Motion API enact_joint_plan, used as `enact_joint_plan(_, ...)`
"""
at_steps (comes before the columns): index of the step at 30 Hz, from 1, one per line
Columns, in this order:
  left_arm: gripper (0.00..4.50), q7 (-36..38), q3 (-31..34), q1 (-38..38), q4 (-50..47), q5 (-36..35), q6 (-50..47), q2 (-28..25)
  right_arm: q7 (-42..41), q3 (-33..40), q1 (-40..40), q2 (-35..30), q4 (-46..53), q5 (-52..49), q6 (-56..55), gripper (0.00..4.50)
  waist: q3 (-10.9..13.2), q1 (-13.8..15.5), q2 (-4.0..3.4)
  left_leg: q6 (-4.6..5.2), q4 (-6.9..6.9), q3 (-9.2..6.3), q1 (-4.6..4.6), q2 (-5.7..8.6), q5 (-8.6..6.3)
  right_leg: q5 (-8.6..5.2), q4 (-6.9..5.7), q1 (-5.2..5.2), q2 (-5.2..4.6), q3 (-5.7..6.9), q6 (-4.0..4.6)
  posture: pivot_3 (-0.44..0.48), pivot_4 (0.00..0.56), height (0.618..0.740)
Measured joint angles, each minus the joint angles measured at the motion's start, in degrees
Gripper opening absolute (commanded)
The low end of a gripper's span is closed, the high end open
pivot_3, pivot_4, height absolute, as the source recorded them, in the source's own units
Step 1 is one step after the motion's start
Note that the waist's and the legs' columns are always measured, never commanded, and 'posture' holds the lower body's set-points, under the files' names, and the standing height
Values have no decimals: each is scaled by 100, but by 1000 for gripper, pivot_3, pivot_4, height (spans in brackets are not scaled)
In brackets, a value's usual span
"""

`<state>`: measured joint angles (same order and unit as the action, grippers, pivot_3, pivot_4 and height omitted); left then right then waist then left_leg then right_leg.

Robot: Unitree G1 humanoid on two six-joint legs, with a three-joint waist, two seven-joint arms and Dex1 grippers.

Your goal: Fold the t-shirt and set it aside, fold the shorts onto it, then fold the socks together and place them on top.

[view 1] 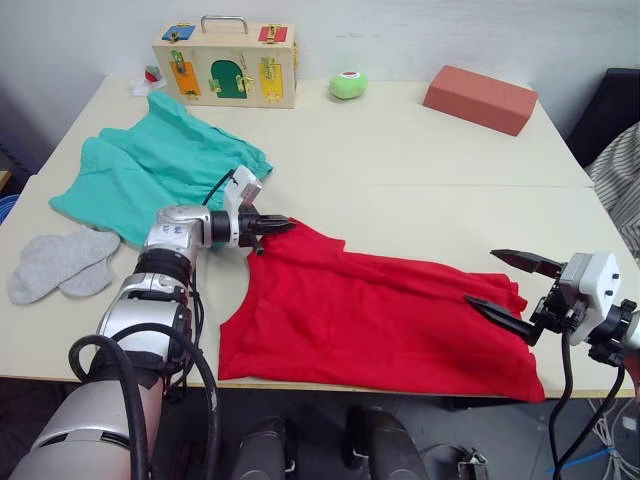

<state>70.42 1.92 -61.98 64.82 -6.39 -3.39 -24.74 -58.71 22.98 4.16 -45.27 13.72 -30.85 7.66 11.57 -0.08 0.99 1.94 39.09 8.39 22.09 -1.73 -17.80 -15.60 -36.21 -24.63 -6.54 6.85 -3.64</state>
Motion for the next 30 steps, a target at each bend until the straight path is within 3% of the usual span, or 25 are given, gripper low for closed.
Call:
enact_joint_plan(7,21,795,33,527,-223,-29,1079,-313,-30,0,131,0,-39,-1,3,4500,0,3,0,5,0,-1,0,1,-2,1,1,2,0,2,-2,0,150,740)
enact_joint_plan(14,21,642,33,645,-253,-16,1294,-341,-30,-4,115,0,-41,0,3,4500,0,7,0,12,0,0,3,2,-5,7,11,4,0,2,-12,0,150,740)
enact_joint_plan(18,21,414,33,629,-237,-13,900,-314,-30,-16,87,0,-65,3,3,4500,0,6,0,14,0,0,3,3,-5,8,12,5,1,3,-13,0,150,740)
enact_joint_plan(25,1843,112,-134,328,-174,145,28,-264,-35,-23,75,45,-71,6,1,4500,0,7,0,15,0,0,5,4,-5,9,14,5,9,15,-15,0,150,740)
enact_joint_plan(30,1843,39,-215,250,-166,237,-1,-258,-39,-23,110,75,-71,7,0,4500,0,5,1,16,0,0,6,3,-6,9,16,4,4,19,-15,0,150,740)
